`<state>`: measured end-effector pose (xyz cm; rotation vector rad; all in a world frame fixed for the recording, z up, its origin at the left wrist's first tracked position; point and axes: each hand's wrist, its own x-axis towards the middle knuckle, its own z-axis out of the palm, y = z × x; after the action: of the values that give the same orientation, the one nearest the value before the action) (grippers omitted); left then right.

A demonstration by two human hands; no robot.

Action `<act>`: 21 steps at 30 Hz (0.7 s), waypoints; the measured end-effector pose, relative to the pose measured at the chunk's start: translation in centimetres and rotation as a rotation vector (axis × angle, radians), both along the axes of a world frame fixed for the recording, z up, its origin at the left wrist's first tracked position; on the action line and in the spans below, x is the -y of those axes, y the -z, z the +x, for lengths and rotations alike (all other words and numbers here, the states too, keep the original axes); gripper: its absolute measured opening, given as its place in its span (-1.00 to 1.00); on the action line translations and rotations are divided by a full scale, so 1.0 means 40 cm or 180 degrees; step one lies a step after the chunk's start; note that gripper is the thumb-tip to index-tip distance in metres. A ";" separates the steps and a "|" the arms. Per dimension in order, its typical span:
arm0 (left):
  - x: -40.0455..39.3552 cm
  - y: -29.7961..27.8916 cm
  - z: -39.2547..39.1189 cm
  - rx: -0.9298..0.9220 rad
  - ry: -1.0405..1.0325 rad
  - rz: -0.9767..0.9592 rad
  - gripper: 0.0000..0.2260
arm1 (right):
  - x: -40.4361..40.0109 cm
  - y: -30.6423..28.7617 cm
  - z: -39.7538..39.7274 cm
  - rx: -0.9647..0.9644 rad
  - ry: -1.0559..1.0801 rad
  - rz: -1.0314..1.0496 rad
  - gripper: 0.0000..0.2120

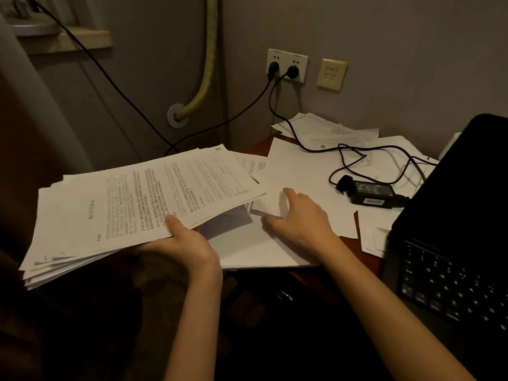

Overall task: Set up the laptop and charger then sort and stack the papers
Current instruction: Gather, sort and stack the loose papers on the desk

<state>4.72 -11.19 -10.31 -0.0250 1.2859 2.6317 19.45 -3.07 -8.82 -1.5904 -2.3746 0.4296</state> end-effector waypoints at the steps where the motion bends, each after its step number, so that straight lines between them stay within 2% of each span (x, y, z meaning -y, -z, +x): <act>1: 0.003 0.000 -0.002 0.0011 0.0013 -0.0022 -0.41 | 0.002 -0.002 -0.004 0.0072 -0.0028 0.0013 -0.29; 3: 0.009 0.004 -0.004 0.0031 0.0019 -0.0025 -0.42 | -0.002 -0.013 -0.005 0.0233 -0.0160 0.0015 -0.28; 5: 0.015 0.007 -0.005 0.0033 0.0015 -0.0025 -0.44 | -0.010 -0.024 0.002 0.0403 -0.0296 0.0091 -0.36; 10: 0.027 -0.011 -0.004 0.0035 -0.0076 -0.0018 -0.48 | -0.031 -0.015 0.029 0.0241 0.0067 0.0439 -0.76; 12: 0.035 -0.018 -0.014 0.0119 -0.0049 0.0068 -0.50 | -0.049 -0.018 0.043 -0.0096 0.0294 0.0406 -0.76; 15: 0.048 -0.022 -0.035 0.0225 0.0129 0.0055 -0.55 | -0.069 -0.040 0.065 -0.1236 0.0634 0.0035 -0.73; 17: 0.055 -0.025 -0.046 0.0189 0.0336 -0.0044 -0.56 | -0.069 -0.057 0.073 -0.1729 0.0753 -0.0088 -0.71; 21: 0.051 -0.015 -0.059 0.0066 0.0903 -0.0405 -0.54 | -0.043 -0.067 0.047 -0.2314 0.0522 0.0502 -0.74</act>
<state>2.36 -13.25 -9.70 0.1024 1.3389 2.3048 21.32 -1.34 -6.13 -1.2558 -1.6739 0.6347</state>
